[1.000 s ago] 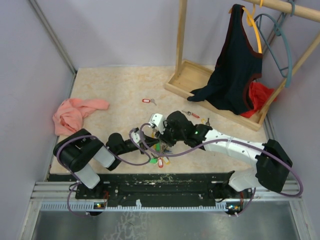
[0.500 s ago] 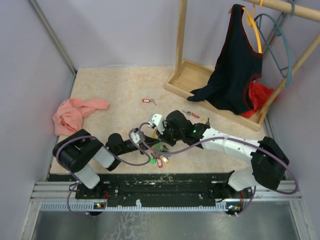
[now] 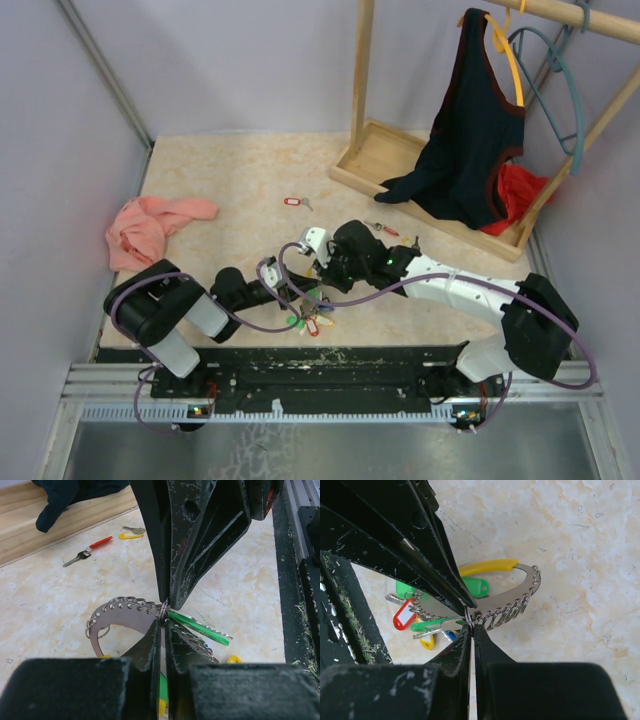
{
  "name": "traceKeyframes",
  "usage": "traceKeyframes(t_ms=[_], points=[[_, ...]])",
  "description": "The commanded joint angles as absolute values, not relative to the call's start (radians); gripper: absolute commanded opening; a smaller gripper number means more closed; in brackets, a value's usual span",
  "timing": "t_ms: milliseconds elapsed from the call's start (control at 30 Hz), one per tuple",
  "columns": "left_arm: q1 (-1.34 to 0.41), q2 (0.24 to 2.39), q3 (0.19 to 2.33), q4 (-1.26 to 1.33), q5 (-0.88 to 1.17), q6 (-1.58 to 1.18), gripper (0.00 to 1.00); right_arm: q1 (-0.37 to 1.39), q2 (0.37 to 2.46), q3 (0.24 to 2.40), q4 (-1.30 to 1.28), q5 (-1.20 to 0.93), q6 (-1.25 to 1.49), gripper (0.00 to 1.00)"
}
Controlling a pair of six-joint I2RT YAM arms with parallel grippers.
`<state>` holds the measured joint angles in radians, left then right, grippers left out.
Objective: Put the keys on the keyring
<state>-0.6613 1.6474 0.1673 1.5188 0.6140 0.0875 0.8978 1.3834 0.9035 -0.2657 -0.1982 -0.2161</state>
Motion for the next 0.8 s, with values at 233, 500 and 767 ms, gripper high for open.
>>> traceKeyframes(t_ms=[233, 500, 767], points=[[-0.667, 1.630, 0.192, 1.790, 0.691, 0.106, 0.21, 0.904, 1.387, 0.946, -0.274, -0.294, -0.277, 0.00], [-0.667, 1.654, 0.225, 1.790, 0.787, 0.107, 0.21, 0.919, 1.392, 0.963, -0.282, -0.327, -0.310, 0.00], [-0.667, 1.671, 0.235, 1.790, 0.806, 0.099, 0.00, 0.929, 1.385, 0.976, -0.273, -0.299, -0.290, 0.00]])
